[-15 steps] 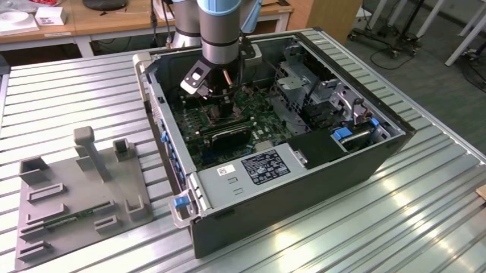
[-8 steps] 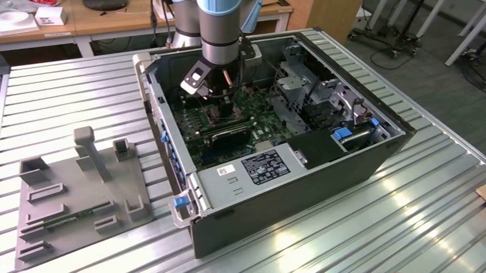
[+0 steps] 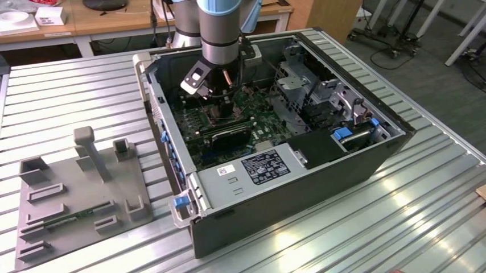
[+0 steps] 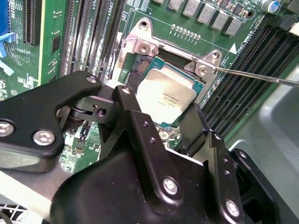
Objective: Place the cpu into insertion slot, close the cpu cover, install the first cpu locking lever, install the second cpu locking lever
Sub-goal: 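Place the cpu into insertion slot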
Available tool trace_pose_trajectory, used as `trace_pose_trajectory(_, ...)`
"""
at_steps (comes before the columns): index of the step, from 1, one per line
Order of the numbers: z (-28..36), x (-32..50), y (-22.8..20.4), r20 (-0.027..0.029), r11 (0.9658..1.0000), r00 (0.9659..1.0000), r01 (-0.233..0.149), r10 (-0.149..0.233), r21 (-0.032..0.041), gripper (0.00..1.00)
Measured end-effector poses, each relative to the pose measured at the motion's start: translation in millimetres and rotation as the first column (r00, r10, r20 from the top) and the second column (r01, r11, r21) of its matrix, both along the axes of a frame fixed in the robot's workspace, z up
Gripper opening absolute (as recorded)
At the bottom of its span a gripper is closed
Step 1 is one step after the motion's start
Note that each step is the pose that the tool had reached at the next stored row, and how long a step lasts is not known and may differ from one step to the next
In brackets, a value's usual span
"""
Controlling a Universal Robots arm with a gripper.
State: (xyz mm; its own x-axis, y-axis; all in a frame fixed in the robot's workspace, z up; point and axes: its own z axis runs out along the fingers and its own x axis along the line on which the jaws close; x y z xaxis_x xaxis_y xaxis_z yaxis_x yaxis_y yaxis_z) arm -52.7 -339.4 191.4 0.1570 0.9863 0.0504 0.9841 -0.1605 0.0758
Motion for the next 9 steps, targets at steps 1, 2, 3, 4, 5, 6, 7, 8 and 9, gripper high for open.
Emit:
trace_pose_trajectory(1,0.0,0.0,0.0,0.0000,1.0000,1.0000,0.000,0.000,0.0000,0.62)
trace_pose_trajectory(2,0.0,0.0,0.0,-0.0001,1.0000,1.0000,0.000,0.000,-0.0001,0.62)
trace_pose_trajectory(3,0.1,-0.1,-0.1,-0.0004,1.0000,1.0000,0.000,0.000,-0.0007,0.60)
trace_pose_trajectory(4,0.2,-0.1,-0.1,-0.0004,1.0000,1.0000,0.000,0.000,-0.0007,0.60)
trace_pose_trajectory(5,0.1,-0.1,-0.1,-0.0002,1.0000,1.0000,0.000,0.000,-0.0004,0.55)
trace_pose_trajectory(6,0.1,-0.1,-0.1,-0.0002,1.0000,1.0000,0.000,0.000,-0.0004,0.55)
trace_pose_trajectory(7,0.1,0.0,0.0,-0.0002,1.0000,1.0000,0.000,0.000,-0.0003,0.55)
trace_pose_trajectory(8,0.0,0.0,0.0,-0.0001,1.0000,1.0000,0.000,0.000,-0.0002,0.55)
trace_pose_trajectory(9,0.0,0.0,0.0,-0.0001,1.0000,1.0000,0.000,0.000,-0.0002,0.55)
